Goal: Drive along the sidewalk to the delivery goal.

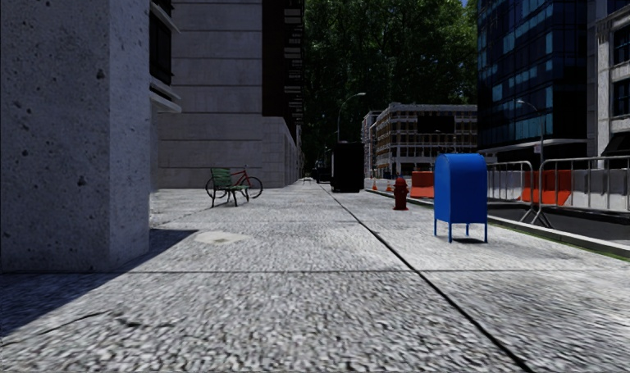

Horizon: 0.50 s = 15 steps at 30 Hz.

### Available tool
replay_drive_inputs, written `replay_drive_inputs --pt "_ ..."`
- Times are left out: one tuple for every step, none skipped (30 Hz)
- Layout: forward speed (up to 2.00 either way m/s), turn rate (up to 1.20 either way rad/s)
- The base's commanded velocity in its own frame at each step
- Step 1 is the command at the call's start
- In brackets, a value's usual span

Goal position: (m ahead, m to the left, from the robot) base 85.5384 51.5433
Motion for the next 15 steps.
replay_drive_inputs --pt "2.00 0.00" --pt "2.00 0.00" --pt "2.00 0.00" --pt "2.00 0.00" --pt "2.00 0.00" --pt "2.00 0.00" --pt "2.00 0.00" --pt "2.00 0.00" --pt "2.00 0.00" --pt "2.00 0.00" --pt "2.00 0.00" --pt "2.00 0.00" --pt "2.00 0.00" --pt "2.00 0.00" --pt "2.00 0.00"
